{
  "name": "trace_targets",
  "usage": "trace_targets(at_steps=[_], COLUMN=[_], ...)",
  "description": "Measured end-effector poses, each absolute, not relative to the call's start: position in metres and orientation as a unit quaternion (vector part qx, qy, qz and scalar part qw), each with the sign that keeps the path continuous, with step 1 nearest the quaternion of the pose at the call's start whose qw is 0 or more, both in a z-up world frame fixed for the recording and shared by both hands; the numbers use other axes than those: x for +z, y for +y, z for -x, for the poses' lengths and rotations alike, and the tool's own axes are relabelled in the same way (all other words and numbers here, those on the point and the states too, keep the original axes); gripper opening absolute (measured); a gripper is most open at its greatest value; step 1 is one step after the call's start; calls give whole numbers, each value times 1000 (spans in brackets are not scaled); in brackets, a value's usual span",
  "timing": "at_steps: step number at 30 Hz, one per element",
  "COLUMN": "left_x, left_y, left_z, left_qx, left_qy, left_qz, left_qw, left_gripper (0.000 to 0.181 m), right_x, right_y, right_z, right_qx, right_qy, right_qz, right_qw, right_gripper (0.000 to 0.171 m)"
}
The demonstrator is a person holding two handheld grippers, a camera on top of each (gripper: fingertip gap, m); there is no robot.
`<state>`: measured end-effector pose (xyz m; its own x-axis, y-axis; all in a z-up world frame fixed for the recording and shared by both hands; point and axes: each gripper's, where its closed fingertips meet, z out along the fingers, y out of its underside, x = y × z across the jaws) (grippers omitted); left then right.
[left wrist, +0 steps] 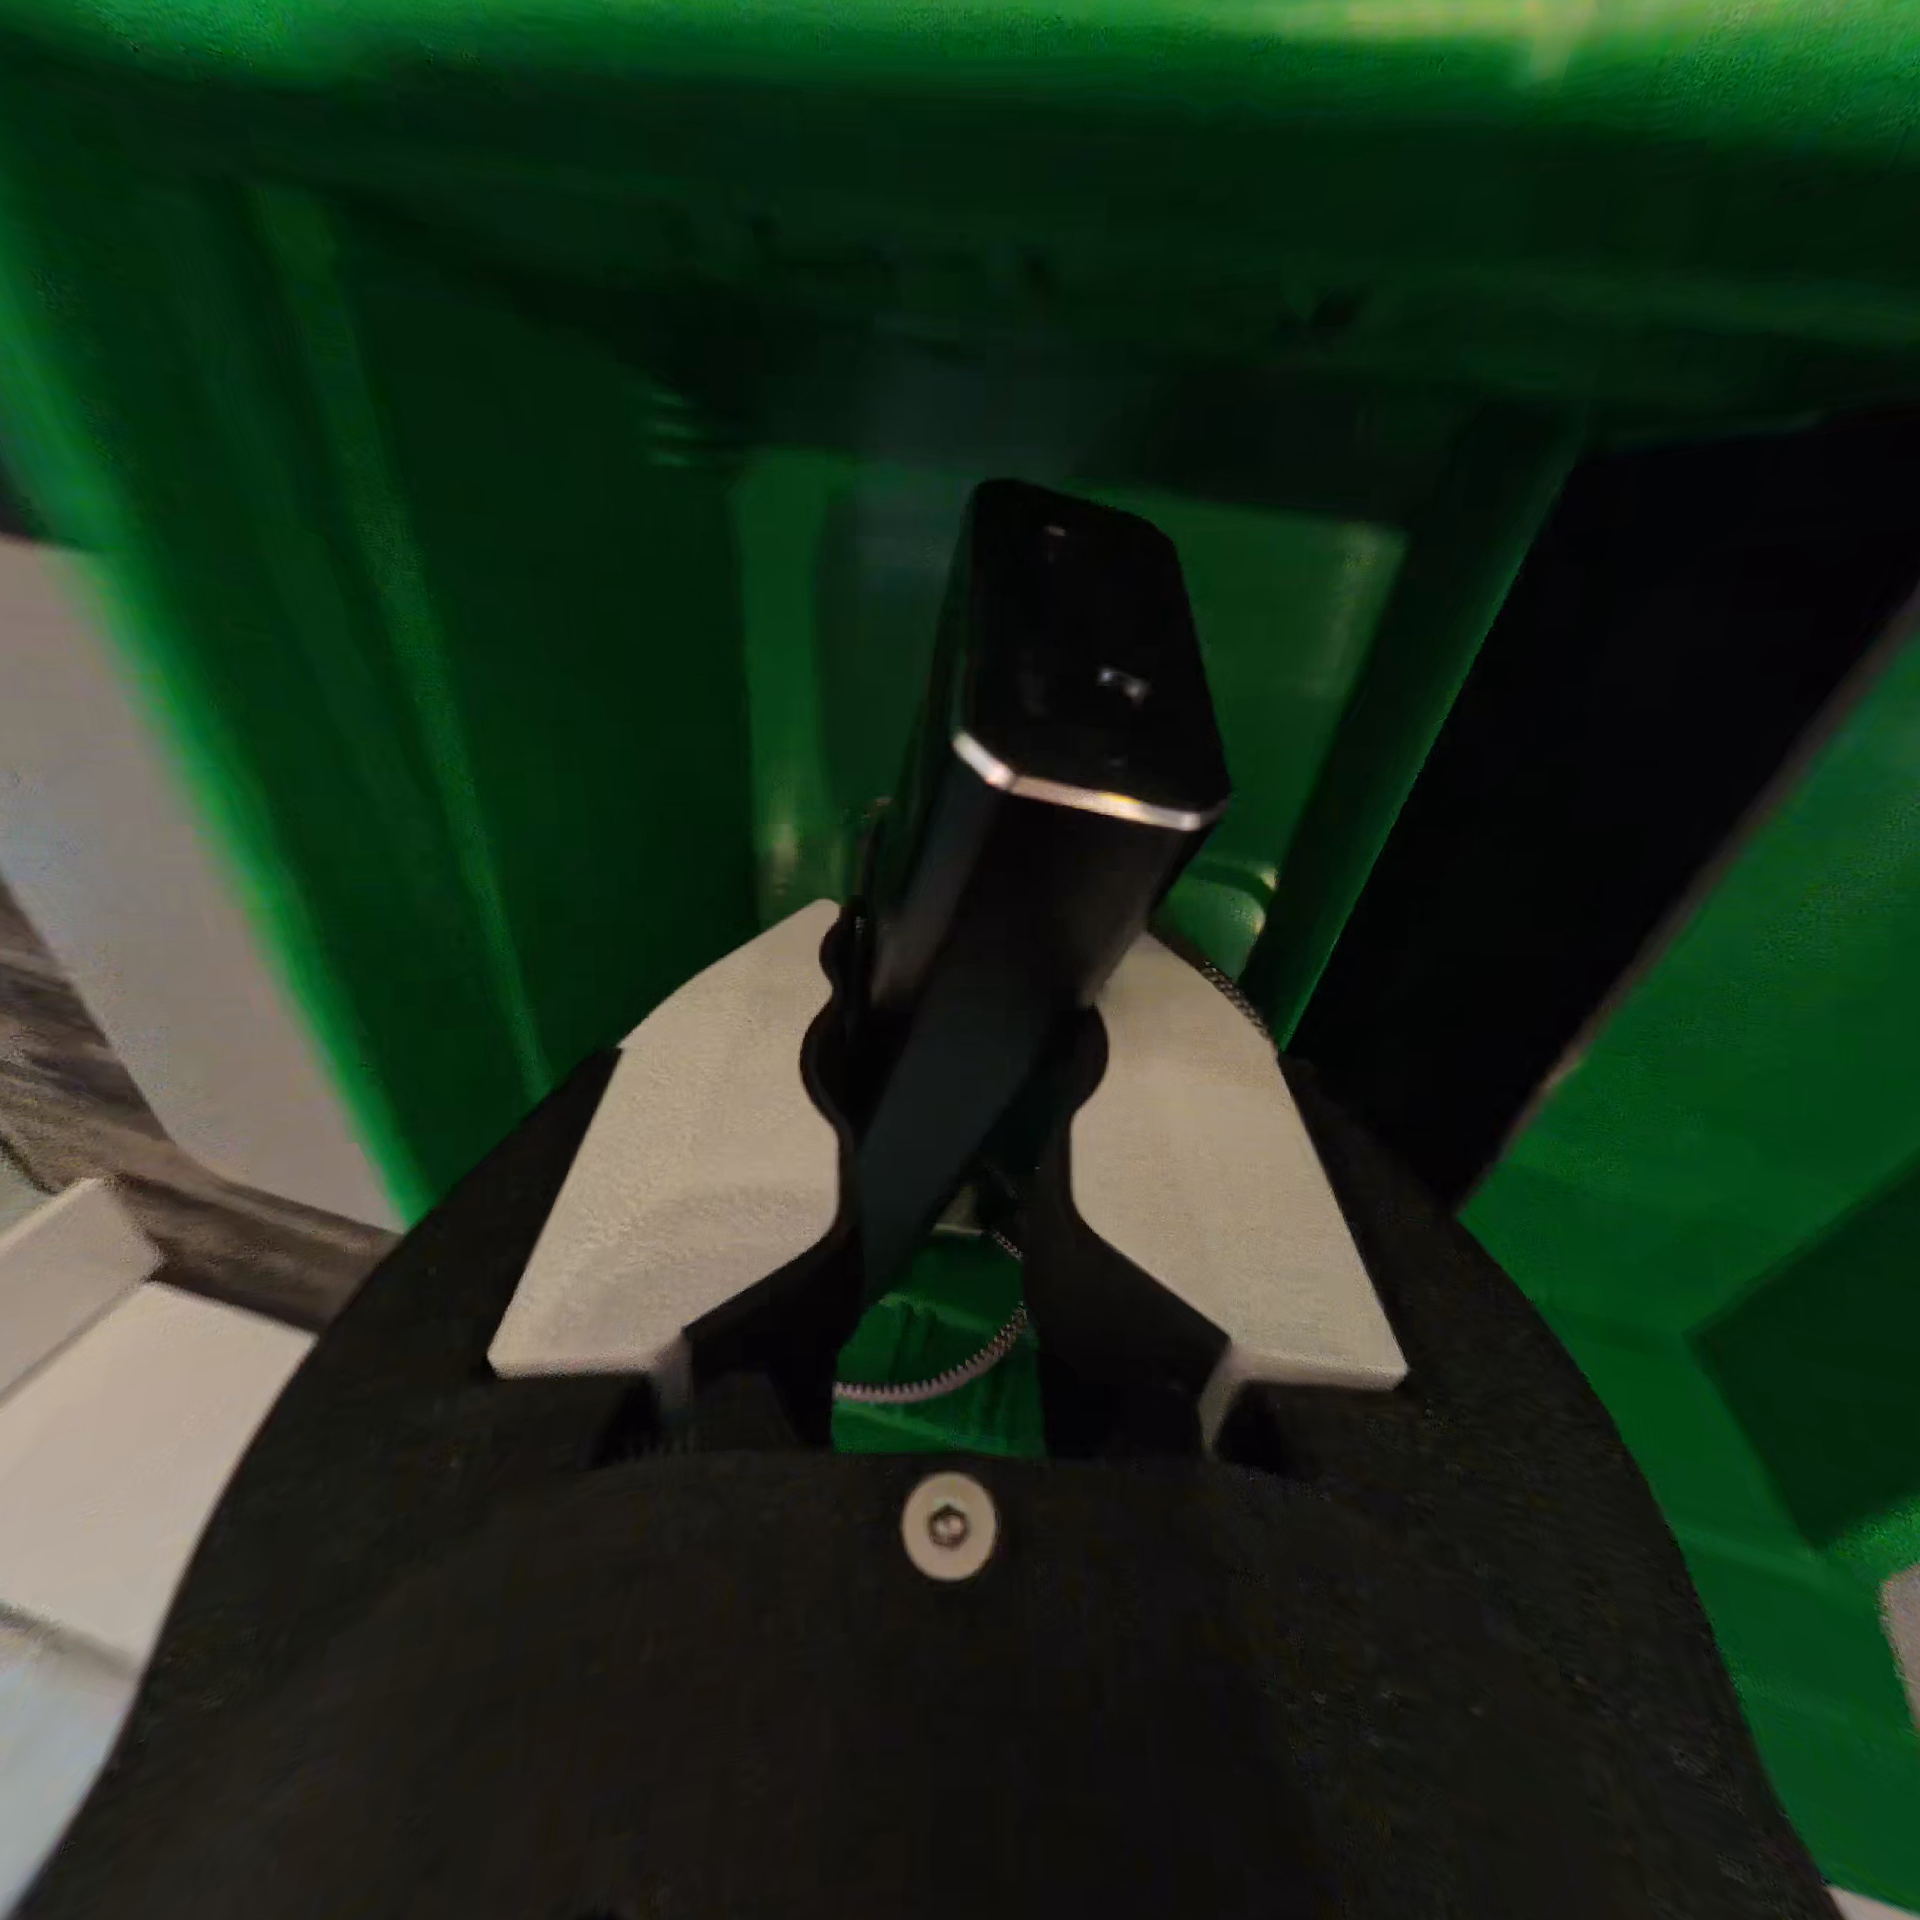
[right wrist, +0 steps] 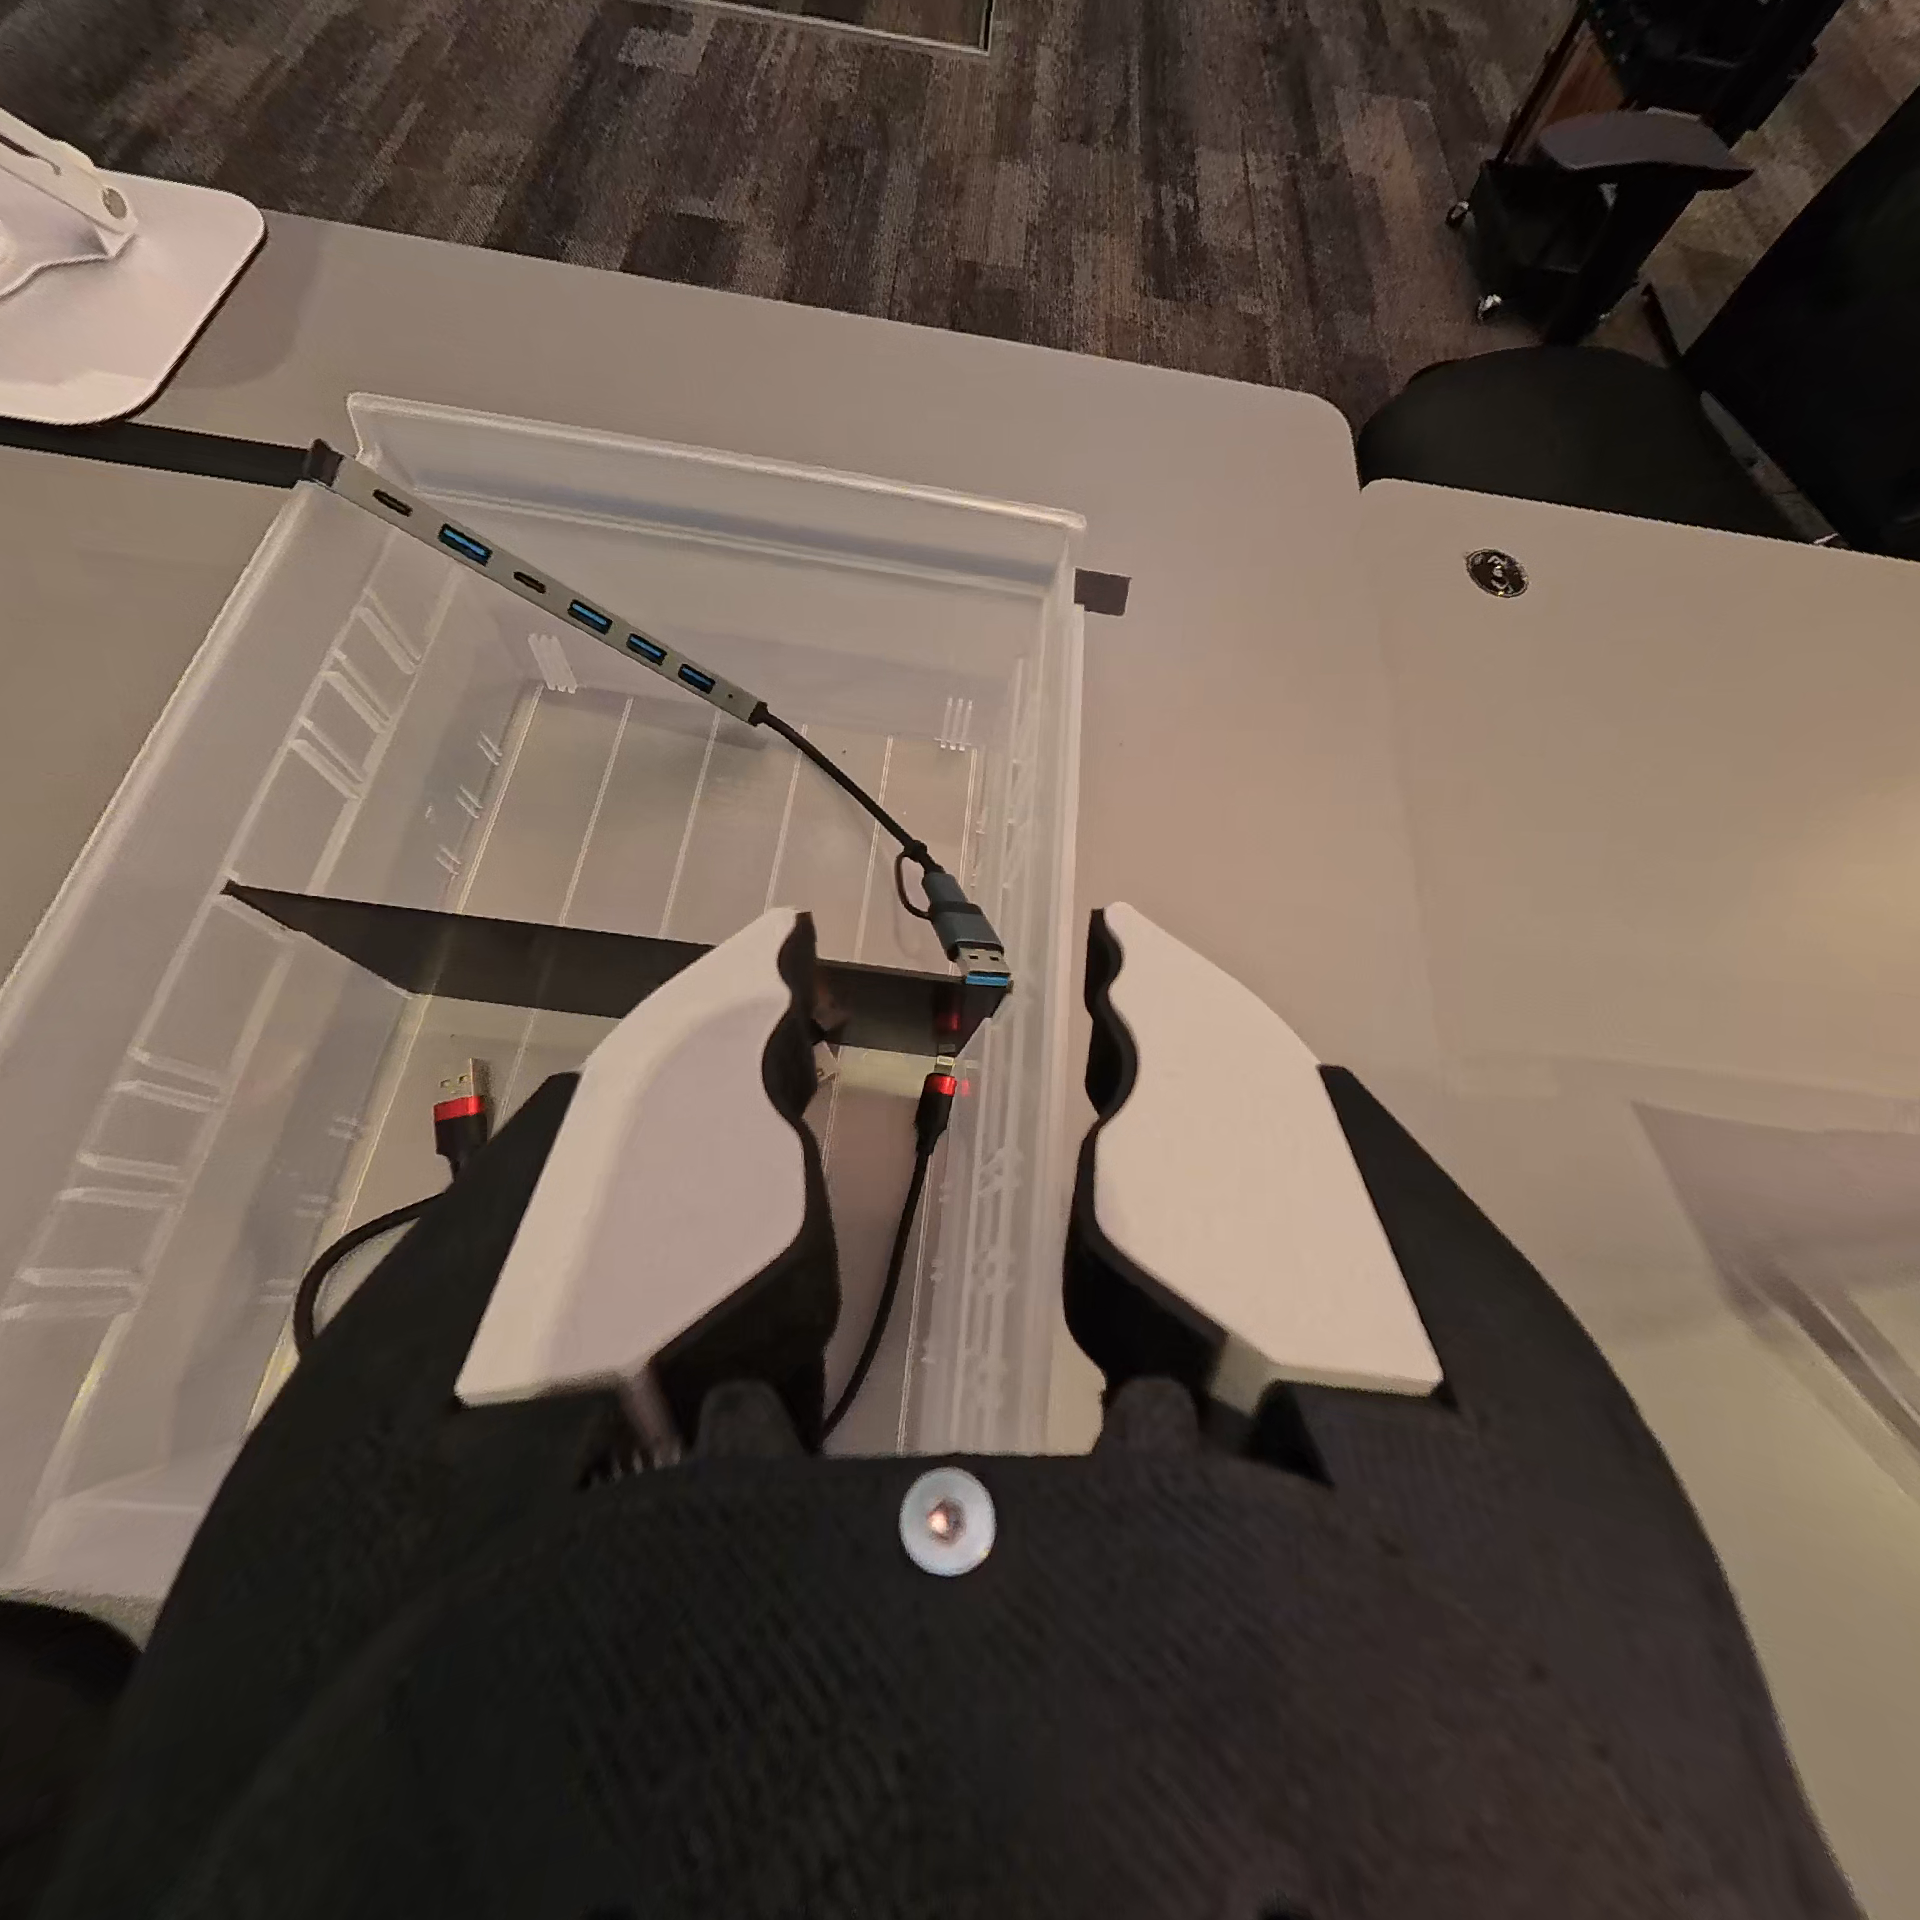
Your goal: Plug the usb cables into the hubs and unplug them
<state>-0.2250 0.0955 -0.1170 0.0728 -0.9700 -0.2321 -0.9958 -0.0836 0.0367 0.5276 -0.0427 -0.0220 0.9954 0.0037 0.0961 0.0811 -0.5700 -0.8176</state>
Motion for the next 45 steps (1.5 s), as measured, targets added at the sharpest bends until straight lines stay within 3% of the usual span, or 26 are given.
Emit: trace_targets(at_steps=[7,13,17,20,22,26,29,34,45], left_x=[7,112,160,192,210,245,271,318,396], left_y=[116,99,88,81,78,74,68,59,39], left_z=[214,205,188,172,163,149,140,126,87], left_qx=[-42,-69,-48,-45,-37,-14,1,27,58], left_qy=[497,435,434,434,437,430,434,435,438], left_qz=[802,774,759,749,743,739,730,713,682], left_qw=[329,455,482,498,506,519,528,549,583], left_gripper=[32,31,32,31,31,31,31,31,31], right_x=[-39,-62,-84,-94,-97,-108,-110,-91,-19], right_y=[-53,-78,-90,-94,-97,-108,-110,-103,-105], right_z=[-552,-565,-567,-547,-542,-539,-547,-556,-580], right_qx=[-48,-37,-24,48,66,86,88,100,36], right_qy=[11,43,59,50,53,66,95,126,143], right_qz=[892,917,939,947,950,960,958,937,873], right_qw=[449,395,339,312,300,259,256,310,465], right_gripper=[48,49,45,10,7,11,27,36,38])
